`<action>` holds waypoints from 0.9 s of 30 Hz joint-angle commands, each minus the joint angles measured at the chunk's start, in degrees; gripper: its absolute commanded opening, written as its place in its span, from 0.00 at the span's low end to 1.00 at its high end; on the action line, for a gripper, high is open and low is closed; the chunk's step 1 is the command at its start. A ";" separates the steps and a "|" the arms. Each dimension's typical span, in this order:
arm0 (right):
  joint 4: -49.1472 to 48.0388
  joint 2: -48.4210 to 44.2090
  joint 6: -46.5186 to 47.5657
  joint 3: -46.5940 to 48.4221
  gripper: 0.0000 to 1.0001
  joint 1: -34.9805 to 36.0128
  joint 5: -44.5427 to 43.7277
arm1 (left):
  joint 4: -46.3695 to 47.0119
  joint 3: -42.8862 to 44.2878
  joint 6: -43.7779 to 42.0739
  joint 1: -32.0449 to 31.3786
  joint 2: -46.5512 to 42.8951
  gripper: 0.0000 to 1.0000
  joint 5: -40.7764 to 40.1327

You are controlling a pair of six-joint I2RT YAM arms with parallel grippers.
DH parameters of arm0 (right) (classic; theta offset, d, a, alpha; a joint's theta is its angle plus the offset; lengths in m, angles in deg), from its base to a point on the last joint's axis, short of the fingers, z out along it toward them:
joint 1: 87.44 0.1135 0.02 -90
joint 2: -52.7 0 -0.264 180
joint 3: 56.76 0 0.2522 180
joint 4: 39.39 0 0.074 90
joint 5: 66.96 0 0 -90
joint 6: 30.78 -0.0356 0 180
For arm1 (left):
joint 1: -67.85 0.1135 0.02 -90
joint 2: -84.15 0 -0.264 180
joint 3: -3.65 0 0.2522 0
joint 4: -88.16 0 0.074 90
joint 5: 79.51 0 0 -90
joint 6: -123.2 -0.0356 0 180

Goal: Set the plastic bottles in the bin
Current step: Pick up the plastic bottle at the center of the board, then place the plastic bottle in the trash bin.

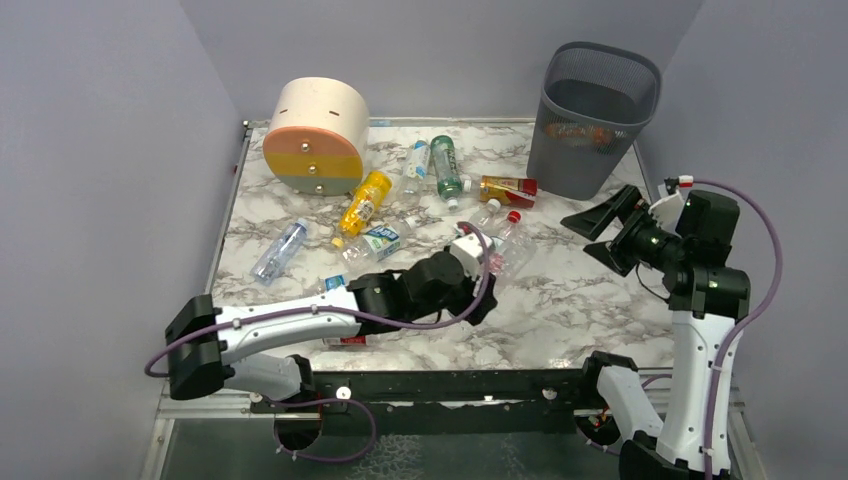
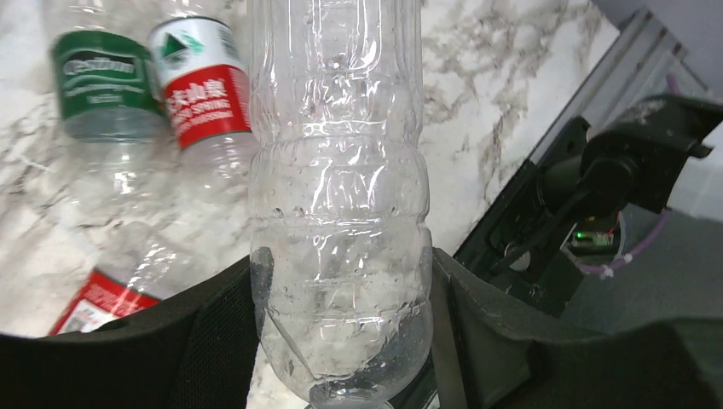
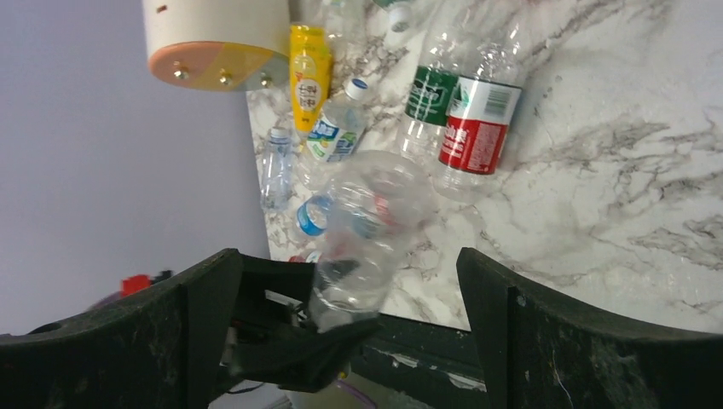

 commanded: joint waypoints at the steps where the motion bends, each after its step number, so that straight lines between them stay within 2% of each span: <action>1: -4.84 -1.98 -1.40 -6.11 1.00 0.40 3.44 | -4.26 -1.46 2.59 3.16 -6.83 0.64 -0.78; 8: -10.06 -0.17 -2.53 -11.05 1.00 0.78 9.25 | -5.41 -1.52 2.57 5.02 -11.48 0.64 0.80; 16: -17.44 4.60 -4.40 -15.46 1.00 2.21 16.26 | -5.17 -1.21 2.40 5.13 -11.37 0.64 1.67; 22: -21.75 6.90 -6.70 -16.64 1.00 3.05 18.59 | -4.52 -1.44 2.14 5.29 -11.20 0.64 1.51; 27: -25.21 8.67 -9.06 -16.14 1.00 5.90 17.22 | -3.68 -1.56 2.20 5.67 -10.22 0.64 2.40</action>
